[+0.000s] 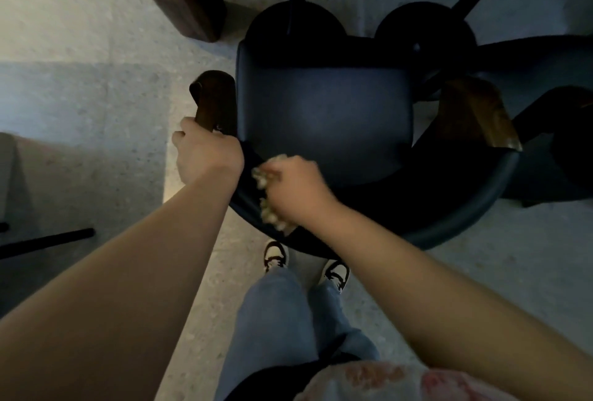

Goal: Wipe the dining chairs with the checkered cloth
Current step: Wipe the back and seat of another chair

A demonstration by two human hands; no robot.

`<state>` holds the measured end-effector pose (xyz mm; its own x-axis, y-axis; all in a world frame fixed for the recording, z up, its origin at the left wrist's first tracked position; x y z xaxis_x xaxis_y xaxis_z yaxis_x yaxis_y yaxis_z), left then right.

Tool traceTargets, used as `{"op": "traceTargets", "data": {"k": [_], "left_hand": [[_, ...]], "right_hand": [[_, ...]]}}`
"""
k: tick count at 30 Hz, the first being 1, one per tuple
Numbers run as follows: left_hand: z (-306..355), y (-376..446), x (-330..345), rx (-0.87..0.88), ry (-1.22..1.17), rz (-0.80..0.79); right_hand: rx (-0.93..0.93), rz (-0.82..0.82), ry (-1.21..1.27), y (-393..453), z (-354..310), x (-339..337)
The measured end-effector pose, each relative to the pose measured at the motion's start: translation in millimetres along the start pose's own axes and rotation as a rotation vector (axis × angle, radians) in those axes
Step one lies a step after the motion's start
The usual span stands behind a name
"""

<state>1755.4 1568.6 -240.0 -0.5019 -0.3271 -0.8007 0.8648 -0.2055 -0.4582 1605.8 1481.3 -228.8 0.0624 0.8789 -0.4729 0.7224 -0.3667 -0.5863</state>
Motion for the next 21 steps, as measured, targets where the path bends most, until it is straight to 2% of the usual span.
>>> {"op": "traceTargets", "data": {"k": [4,9,15,18,21], "left_hand": [[-1,0,1,0.000,0.015,-0.005],[-2,1,1,-0.015,0.051,-0.014],[-6,8,5,-0.013,0.036,0.000],[-5,5,6,-0.027,0.023,-0.012],[-5,-7,5,-0.087,-0.046,0.020]], "right_hand": [[0.010,-0.027,-0.064,-4,-6,21],[0.042,-0.156,-0.181,-25,35,8],[-0.005,-0.162,-0.360,-47,72,-21],[0.144,-0.196,-0.505,-48,104,-48],[0.250,-0.145,-0.406,-46,118,-73]]}}
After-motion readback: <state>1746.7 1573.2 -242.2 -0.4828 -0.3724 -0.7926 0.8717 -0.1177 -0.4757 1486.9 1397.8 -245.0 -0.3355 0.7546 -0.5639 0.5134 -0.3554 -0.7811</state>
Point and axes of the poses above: each hand's wrist, its own y-axis towards the middle knuckle, its own x-axis out of the palm, z = x × y, the point moved 10 cm from there along y, towards the middle knuckle, and after that the axes turned 11 degrees about -z, right-handed, at the moved point
